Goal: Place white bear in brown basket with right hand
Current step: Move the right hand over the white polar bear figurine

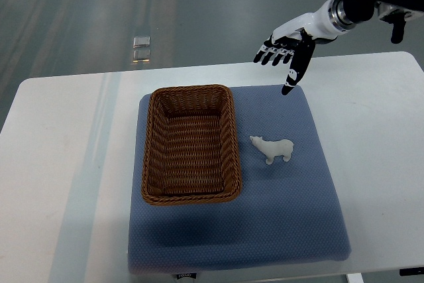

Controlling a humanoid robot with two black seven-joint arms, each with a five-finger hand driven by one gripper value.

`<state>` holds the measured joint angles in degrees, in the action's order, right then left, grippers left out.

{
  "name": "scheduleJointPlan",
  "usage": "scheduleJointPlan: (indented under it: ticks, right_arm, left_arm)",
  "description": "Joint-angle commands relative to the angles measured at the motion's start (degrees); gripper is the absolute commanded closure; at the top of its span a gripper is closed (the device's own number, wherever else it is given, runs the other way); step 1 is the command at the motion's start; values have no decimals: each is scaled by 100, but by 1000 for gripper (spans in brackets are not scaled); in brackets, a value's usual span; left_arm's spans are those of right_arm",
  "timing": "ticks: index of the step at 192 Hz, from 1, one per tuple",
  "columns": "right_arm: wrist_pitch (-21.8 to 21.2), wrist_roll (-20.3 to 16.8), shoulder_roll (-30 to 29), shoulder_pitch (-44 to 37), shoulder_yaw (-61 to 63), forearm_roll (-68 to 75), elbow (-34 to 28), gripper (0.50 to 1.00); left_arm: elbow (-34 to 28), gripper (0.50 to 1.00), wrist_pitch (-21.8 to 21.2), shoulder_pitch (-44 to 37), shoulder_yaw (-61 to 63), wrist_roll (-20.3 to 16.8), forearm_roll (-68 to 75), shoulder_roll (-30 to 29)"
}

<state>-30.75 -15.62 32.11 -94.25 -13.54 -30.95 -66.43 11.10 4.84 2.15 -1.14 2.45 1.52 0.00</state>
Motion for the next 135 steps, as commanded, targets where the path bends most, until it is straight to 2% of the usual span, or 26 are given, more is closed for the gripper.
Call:
scheduleJointPlan:
  ticks: [1, 15, 36, 51, 89, 135]
  right_arm:
    - [236, 42, 190, 162, 0, 2, -362, 576]
    - [421, 51, 331, 258, -8, -16, -652, 576]
    - [570, 77, 401, 504, 0, -201, -828, 576]
    - [834, 86, 410, 759, 27, -403, -925, 579]
    - [1335, 156, 305, 1260, 123, -613, -942, 579]
    - [1581, 156, 217, 1700, 273, -1036, -933, 581]
  left_arm:
    - [24, 500, -1, -4, 9, 1, -3, 0]
    - [24, 500, -1, 5, 18, 1, -3, 0]
    - [24, 500, -1, -4, 18, 1, -3, 0]
    - [16, 500, -1, -4, 18, -8, -3, 0]
    - [15, 500, -1, -4, 26, 1, -3, 0]
    - [-11, 500, -1, -4, 26, 1, -3, 0]
